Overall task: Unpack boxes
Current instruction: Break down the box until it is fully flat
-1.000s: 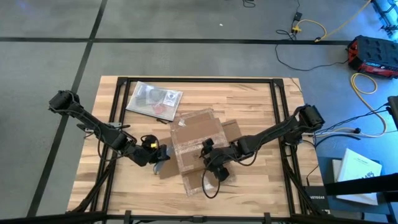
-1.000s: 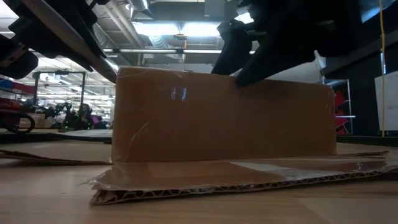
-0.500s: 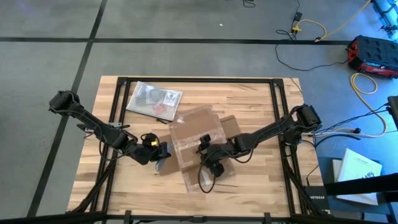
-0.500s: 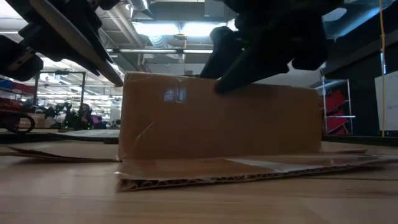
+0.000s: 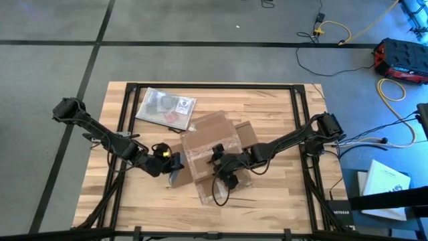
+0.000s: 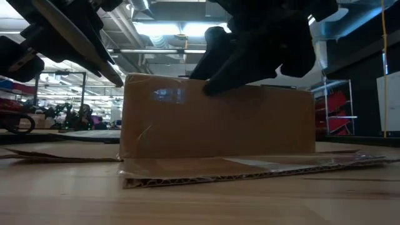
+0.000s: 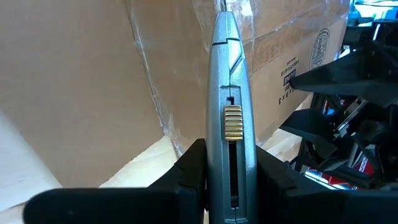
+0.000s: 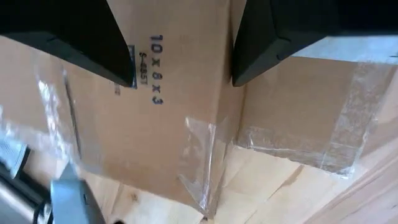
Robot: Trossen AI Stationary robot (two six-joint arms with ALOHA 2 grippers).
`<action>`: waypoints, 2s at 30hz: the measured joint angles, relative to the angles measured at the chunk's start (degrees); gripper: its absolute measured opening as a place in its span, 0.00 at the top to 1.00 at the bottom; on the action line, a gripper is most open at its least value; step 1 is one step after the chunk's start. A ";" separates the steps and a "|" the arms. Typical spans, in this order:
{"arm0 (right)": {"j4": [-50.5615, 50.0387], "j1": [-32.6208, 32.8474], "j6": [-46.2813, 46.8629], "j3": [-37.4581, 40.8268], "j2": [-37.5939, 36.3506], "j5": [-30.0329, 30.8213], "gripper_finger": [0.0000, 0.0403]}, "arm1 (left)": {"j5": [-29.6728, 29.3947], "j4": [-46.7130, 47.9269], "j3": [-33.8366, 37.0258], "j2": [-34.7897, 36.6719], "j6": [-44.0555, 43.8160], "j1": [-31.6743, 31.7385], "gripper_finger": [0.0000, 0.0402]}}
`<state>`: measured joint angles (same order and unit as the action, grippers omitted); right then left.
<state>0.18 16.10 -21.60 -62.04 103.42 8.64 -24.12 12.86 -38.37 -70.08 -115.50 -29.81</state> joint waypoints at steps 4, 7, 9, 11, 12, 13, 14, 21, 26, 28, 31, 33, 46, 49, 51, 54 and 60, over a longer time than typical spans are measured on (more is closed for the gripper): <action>2.40 0.00 -2.66 0.00 0.12 0.83 0.36 | -0.31 -0.69 0.00 0.00 0.39 0.79 0.85; 2.93 -0.07 -4.26 -0.02 0.12 0.83 0.36 | -0.47 -1.66 0.00 0.00 1.10 1.16 0.85; 3.43 -0.08 -4.63 -0.02 0.35 0.83 0.36 | -0.50 -1.90 0.00 0.00 1.35 1.52 0.85; 3.81 -0.11 -4.73 -0.04 0.72 0.86 0.36 | -0.44 -1.95 0.00 0.00 1.66 1.82 0.85; 3.93 -0.12 -4.79 -0.06 1.08 0.89 0.36 | -0.36 -1.98 0.00 0.00 1.74 1.90 0.85; 4.69 -0.16 -4.81 -0.08 1.51 1.01 0.36 | -0.10 -2.22 -0.03 0.00 1.83 2.16 0.85; 5.31 -0.17 -4.85 -0.11 1.74 1.35 0.36 | 0.00 -2.30 -0.11 0.00 1.94 2.33 0.85; 10.87 -0.11 -5.47 -0.15 4.38 4.92 0.36 | -0.03 -4.26 -0.22 -0.20 3.44 3.16 0.85; 9.06 -0.08 -5.52 -1.15 4.95 5.00 0.36 | -0.82 -5.18 -0.22 -0.99 3.65 3.16 0.85; 8.00 -0.04 -5.56 -1.38 4.95 5.10 0.36 | -1.54 -5.00 -0.22 -1.20 3.74 3.15 0.85; 6.72 0.00 -5.64 -1.57 4.95 5.21 0.36 | -6.80 -4.68 -0.43 0.52 5.13 3.25 0.85; 6.60 0.00 -5.70 -1.62 4.95 5.18 0.36 | -8.42 -4.25 -1.38 1.86 6.84 3.37 0.85; 5.98 0.01 -5.80 -1.62 4.95 5.15 0.36 | -7.86 8.65 -3.39 2.62 -3.92 -1.71 0.85; 5.98 0.00 -5.80 -1.62 4.95 5.14 0.36 | -7.19 8.26 -3.39 2.62 -3.87 -1.50 0.85; 5.98 0.00 -5.80 -1.62 4.95 5.16 0.36 | -5.06 8.33 -3.37 2.57 -3.17 -0.82 0.85; 5.98 0.00 -5.80 -1.60 4.95 5.20 0.36 | -2.79 7.53 -3.33 1.69 -2.13 0.21 0.85; 5.95 0.00 -5.80 -1.60 4.93 5.23 0.36 | -0.25 4.73 -3.32 -0.13 1.52 3.82 0.85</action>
<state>6.13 16.10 -27.40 -63.64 108.36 13.87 -24.37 17.59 -41.69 -70.22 -113.98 -25.99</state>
